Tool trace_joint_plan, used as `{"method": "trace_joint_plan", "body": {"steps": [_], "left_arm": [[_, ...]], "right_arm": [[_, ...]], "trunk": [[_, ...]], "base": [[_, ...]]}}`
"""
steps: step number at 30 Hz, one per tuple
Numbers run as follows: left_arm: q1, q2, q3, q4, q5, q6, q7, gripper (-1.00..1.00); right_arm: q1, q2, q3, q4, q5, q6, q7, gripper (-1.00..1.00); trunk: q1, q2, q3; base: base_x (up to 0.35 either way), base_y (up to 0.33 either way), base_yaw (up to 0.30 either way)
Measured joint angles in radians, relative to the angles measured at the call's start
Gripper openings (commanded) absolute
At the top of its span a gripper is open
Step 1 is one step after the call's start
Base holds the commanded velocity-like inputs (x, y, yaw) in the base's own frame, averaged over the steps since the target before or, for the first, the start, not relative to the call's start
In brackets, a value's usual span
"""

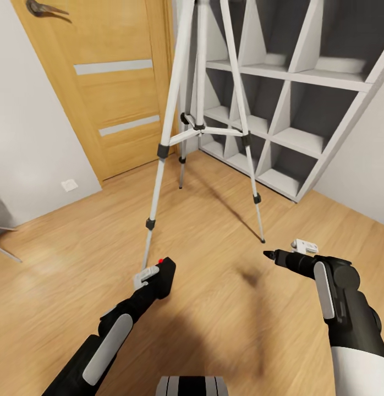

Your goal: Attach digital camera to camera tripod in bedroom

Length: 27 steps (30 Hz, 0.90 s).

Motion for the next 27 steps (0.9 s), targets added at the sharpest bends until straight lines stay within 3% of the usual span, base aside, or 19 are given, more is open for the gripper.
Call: {"method": "trace_joint_plan", "body": {"steps": [27], "left_arm": [[0.0,0.0,-0.001,-0.044,0.009,0.0,0.0,-1.0]], "right_arm": [[0.0,-0.005,0.003,-0.002,0.003,-0.001,0.002,1.0]], "trunk": [[-0.012,0.006,0.104]], "base": [[0.0,0.0,0.0]]}}
